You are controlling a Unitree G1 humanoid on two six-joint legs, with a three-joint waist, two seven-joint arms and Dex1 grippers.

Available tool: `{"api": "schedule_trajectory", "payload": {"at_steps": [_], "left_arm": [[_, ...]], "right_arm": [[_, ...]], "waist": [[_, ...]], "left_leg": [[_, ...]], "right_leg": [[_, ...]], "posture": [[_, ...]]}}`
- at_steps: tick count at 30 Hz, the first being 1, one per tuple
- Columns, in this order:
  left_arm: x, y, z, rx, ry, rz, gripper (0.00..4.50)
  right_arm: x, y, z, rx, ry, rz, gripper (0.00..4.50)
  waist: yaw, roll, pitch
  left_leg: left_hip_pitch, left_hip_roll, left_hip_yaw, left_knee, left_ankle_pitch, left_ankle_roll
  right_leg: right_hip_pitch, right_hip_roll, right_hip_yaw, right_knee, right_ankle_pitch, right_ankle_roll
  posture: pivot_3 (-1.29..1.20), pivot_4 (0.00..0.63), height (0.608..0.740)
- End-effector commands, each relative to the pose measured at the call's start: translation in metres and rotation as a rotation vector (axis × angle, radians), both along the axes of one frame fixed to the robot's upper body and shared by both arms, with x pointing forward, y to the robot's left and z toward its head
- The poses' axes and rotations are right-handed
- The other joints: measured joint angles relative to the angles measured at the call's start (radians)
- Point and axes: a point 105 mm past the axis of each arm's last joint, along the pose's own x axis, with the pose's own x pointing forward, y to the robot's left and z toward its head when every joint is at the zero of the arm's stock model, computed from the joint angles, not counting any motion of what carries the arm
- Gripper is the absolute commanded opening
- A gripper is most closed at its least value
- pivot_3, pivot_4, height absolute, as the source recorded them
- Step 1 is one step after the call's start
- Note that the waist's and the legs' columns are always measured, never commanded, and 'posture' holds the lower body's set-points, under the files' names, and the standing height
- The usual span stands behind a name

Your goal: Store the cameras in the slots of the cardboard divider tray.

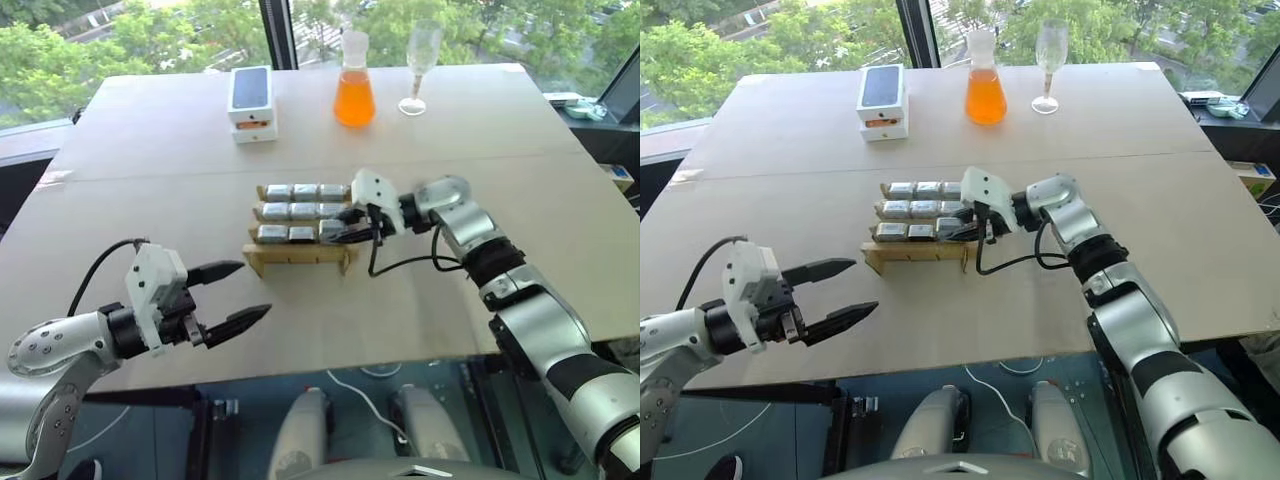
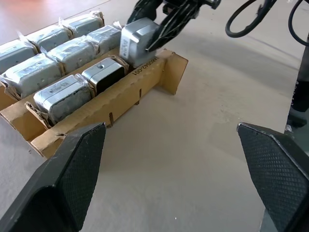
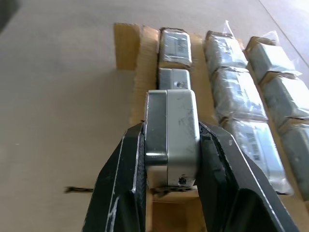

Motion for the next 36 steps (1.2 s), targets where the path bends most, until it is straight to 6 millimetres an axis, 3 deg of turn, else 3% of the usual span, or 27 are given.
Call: {"api": "schedule_trajectory", "payload": {"at_steps": [1, 6, 8, 11, 12, 14, 18, 21, 24, 27, 32, 36], "left_arm": [[0.0, -0.001, 0.009, 0.015, -0.046, -0.007, 4.5], [0.001, -0.002, 0.008, 0.011, -0.047, -0.008, 4.5], [0.002, -0.002, 0.008, 0.009, -0.046, -0.008, 4.5], [0.002, -0.002, 0.007, 0.007, -0.045, -0.007, 4.5], [0.003, -0.003, 0.006, 0.006, -0.045, -0.006, 4.5], [0.004, -0.002, 0.006, 0.005, -0.046, -0.002, 4.5], [0.003, -0.002, -0.002, 0.012, -0.039, 0.025, 4.5], [0.004, -0.008, -0.012, 0.021, -0.05, 0.059, 4.5], [0.005, -0.007, -0.029, 0.076, -0.056, 0.104, 4.5], [0.006, -0.008, -0.044, 0.063, -0.057, 0.13, 4.5], [0.005, -0.013, -0.066, 0.057, -0.047, 0.121, 4.5], [0.007, -0.015, -0.079, 0.067, -0.055, 0.106, 4.5]], "right_arm": [[0.005, 0.007, 0.012, 0.023, -0.051, 0.002, 0.88], [0.003, 0.008, 0.001, -0.026, -0.022, 0.022, 0.88], [0.004, 0.004, -0.003, -0.046, -0.025, 0.026, 1.91], [0.004, 0.002, -0.001, -0.034, -0.029, 0.03, 2.93], [0.006, 0.002, 0.002, -0.014, -0.051, 0.011, 3.61], [0.009, 0.001, 0.005, 0.01, -0.071, -0.012, 4.47], [-0.004, -0.018, 0.039, 0.206, 0.002, 0.04, 4.47], [-0.021, -0.05, 0.04, 0.314, 0.038, -0.005, 4.47], [-0.044, -0.088, 0.027, 0.383, 0.08, -0.124, 4.47], [-0.067, -0.133, -0.004, 0.428, 0.105, -0.38, 4.47], [-0.097, -0.17, -0.046, 0.357, 0.073, -0.578, 4.47], [-0.109, -0.186, -0.063, 0.326, 0.066, -0.683, 4.47]], "waist": [[0.0, 0.0, 0.0], [0.0, 0.0, 0.0], [0.0, 0.0, 0.0], [0.0, 0.0, 0.0], [0.0, 0.0, 0.0], [0.0, 0.0, 0.0], [0.003, 0.0, 0.0], [0.012, 0.0, 0.0], [0.027, 0.0, 0.0], [0.031, 0.001, -0.002], [0.026, 0.002, -0.003], [0.019, 0.002, -0.004]], "left_leg": [[0.0, 0.0, 0.0, 0.0, 0.0, 0.0], [0.0, 0.0, 0.001, 0.0, 0.0, 0.0], [0.0, 0.0, 0.0, 0.0, 0.001, -0.001], [0.0, 0.0, 0.0, 0.0, 0.001, -0.001], [0.0, 0.0, 0.0, -0.001, 0.001, -0.001], [0.0, 0.0, 0.0, -0.001, 0.001, -0.001], [0.0, 0.0, 0.0, -0.001, 0.001, -0.001], [-0.001, 0.0, -0.001, -0.001, 0.001, -0.001], [-0.002, -0.001, -0.003, -0.003, 0.001, -0.001], [-0.001, -0.001, -0.001, -0.01, 0.001, -0.001], [0.0, -0.001, 0.001, -0.013, 0.001, -0.001], [0.002, 0.0, 0.003, -0.012, 0.001, -0.001]], "right_leg": [[0.0, 0.0, 0.0, 0.0, 0.0, 0.0], [0.0, 0.0, 0.001, 0.0, 0.0, -0.001], [0.0, 0.0, 0.0, 0.0, 0.001, -0.001], [0.0, 0.0, 0.0, 0.0, 0.001, -0.001], [0.0, 0.0, 0.0, 0.0, 0.001, -0.001], [0.0, 0.0, 0.0, 0.0, 0.001, -0.001], [0.0, 0.0, 0.0, 0.0, 0.001, -0.001], [0.0, -0.002, -0.001, -0.001, 0.001, -0.001], [0.002, -0.004, -0.003, -0.006, 0.001, -0.001], [0.002, -0.007, -0.001, -0.011, 0.001, 0.0], [0.002, -0.004, 0.0, -0.015, 0.001, 0.0], [0.003, 0.0, 0.003, -0.014, 0.001, 0.0]], "posture": [[0.0, 0.15, 0.74], [0.0, 0.15, 0.74], [0.0, 0.15, 0.74], [0.0, 0.15, 0.74], [0.0, 0.15, 0.74], [0.0, 0.15, 0.74], [0.0, 0.15, 0.74], [0.0, 0.15, 0.74], [0.0, 0.15, 0.74], [0.0, 0.15, 0.74], [0.0, 0.15, 0.74], [0.0, 0.15, 0.74]]}}
